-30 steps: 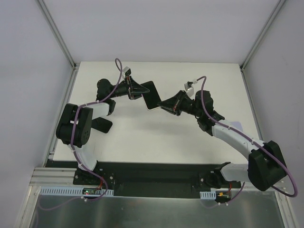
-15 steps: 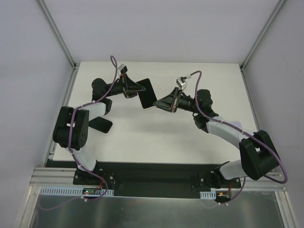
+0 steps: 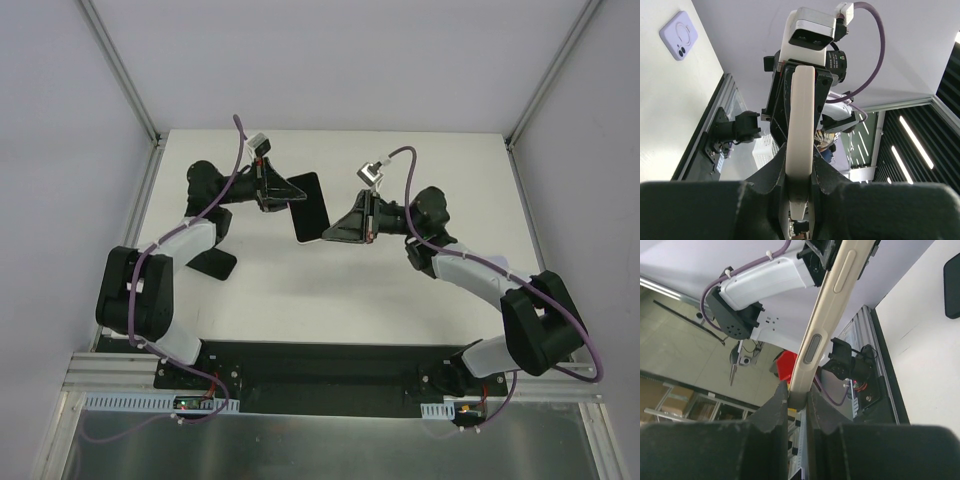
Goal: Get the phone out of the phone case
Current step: Pick up the phone at the center of the board.
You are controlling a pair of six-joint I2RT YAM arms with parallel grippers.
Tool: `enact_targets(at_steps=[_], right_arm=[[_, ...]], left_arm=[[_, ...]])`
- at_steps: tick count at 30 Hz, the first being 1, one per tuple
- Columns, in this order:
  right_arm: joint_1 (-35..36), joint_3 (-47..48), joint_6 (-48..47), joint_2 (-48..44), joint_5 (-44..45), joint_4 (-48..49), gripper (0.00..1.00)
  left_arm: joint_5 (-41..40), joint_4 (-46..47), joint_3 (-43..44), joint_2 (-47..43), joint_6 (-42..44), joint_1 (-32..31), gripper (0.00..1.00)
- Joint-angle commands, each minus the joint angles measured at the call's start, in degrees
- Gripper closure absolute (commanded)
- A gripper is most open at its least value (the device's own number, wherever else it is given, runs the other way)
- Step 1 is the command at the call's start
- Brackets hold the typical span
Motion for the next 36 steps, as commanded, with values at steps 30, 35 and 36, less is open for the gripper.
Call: enact_targets(at_steps=[30, 35, 36], right_arm=[[5.4, 12.8, -42.8, -15.3, 19.1, -58.9, 0.67], [5.5, 3.6, -26.9, -20.2, 31.7, -49.9, 0.21], [5.7, 2.0, -25.5, -21.2, 32.8, -48.7, 0.22]], left_arm=[[-3.6, -13.8, 1.1, -4.6, 3.9, -2.9, 1.00], [-3.8, -10.3, 1.3, -3.6, 2.1, -2.9, 1.00], [-3.8, -9.5, 1.4, -3.2, 1.4, -2.9, 1.00]])
